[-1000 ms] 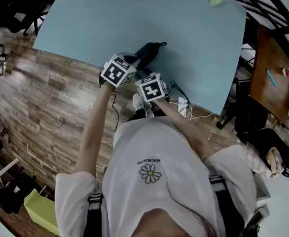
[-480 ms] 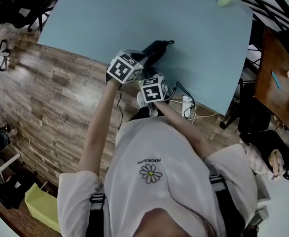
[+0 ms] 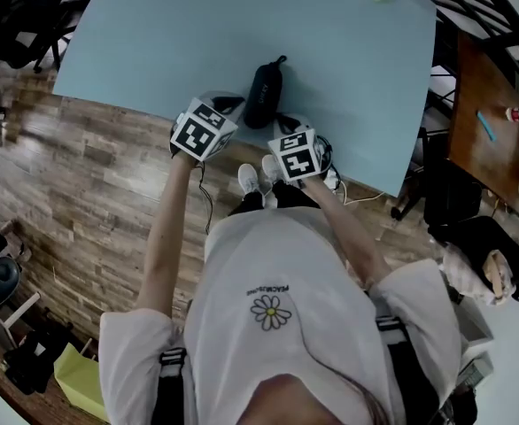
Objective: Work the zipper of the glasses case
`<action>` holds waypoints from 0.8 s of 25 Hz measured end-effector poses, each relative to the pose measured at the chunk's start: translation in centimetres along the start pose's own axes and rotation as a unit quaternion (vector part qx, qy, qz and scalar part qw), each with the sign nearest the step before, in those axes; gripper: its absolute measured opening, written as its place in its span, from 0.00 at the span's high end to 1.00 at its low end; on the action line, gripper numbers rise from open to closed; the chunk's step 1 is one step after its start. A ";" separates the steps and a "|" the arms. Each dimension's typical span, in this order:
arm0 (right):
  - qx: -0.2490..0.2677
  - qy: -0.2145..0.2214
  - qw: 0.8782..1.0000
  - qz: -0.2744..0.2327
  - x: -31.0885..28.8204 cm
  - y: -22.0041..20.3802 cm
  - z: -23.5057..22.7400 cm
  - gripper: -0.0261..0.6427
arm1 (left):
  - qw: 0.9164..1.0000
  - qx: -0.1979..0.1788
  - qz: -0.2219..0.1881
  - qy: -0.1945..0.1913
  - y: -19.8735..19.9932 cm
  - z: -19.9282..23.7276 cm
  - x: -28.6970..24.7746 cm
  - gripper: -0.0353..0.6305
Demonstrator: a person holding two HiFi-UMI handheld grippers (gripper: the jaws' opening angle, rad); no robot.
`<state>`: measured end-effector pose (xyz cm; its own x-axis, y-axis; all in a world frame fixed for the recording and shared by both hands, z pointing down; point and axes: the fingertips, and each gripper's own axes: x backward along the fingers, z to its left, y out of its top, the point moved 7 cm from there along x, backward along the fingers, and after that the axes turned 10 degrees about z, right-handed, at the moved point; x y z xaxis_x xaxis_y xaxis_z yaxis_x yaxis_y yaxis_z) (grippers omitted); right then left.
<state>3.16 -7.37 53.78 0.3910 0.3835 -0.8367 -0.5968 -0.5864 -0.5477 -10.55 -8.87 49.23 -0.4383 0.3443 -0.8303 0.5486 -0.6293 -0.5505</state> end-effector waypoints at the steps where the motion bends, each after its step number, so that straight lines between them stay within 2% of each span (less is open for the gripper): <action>1: 0.017 -0.003 1.000 0.001 0.1 -0.1 -0.2 0.95 | 1.000 -0.002 -0.002 0.001 0.0 0.0 0.2 0.92; 2: 0.031 -0.004 0.999 0.003 0.1 -0.3 -0.4 0.95 | 1.000 -0.021 -0.001 -0.001 0.1 -0.4 0.3 0.92; 3: 0.043 -0.002 0.999 0.005 0.2 -0.5 -0.6 0.95 | 0.998 -0.061 0.004 -0.003 0.3 -1.0 0.2 0.92; 4: 0.052 0.002 0.999 0.006 0.3 -0.7 -0.8 0.95 | 0.992 -0.124 0.015 -0.005 0.5 -1.9 0.0 0.92; 5: 0.061 0.008 0.998 0.007 0.3 -0.8 -0.9 0.95 | 0.979 -0.202 0.030 -0.003 0.8 -2.9 -0.5 0.92; 6: 0.069 0.013 0.997 0.007 0.3 -1.0 -1.0 0.95 | 0.958 -0.284 0.046 0.002 1.0 -3.7 -1.0 0.92; 8: 0.084 0.020 0.996 0.012 0.2 -1.3 -1.2 0.95 | 0.906 -0.417 0.066 0.018 1.5 -4.5 -2.3 0.92; 9: 0.090 0.023 0.996 0.016 0.1 -1.5 -1.3 0.95 | 0.886 -0.459 0.068 0.023 1.7 -4.6 -2.8 0.92; 10: 0.095 0.025 0.995 0.020 0.0 -1.7 -1.4 0.95 | 0.873 -0.482 0.067 0.021 1.9 -4.6 -3.4 0.92; 11: 0.097 0.028 0.995 0.023 0.0 -1.8 -1.5 0.95 | 0.869 -0.491 0.066 0.010 2.2 -4.6 -3.8 0.92; 12: 0.097 0.032 0.994 0.026 -0.1 -2.0 -1.7 0.95 | 0.871 -0.487 0.065 -0.007 2.4 -4.5 -4.2 0.92; 16: 0.103 0.061 0.992 0.031 0.3 -2.7 -1.2 0.95 | 0.896 -0.436 0.059 -0.067 2.8 -3.8 -4.5 0.92; 18: 0.113 0.080 0.990 0.035 0.6 -3.3 0.0 0.95 | 0.904 -0.417 0.048 -0.074 2.7 -3.6 -4.5 0.92; 20: 0.109 0.102 0.988 0.032 0.7 -3.6 1.6 0.95 | 0.910 -0.406 0.044 -0.074 2.7 -3.6 -4.5 0.92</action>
<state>4.47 -3.87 55.13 0.4671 0.1858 -0.8645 -0.7533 -0.4282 -0.4991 -4.52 -9.63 51.17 -0.4255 0.1824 -0.8864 0.9049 0.0937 -0.4152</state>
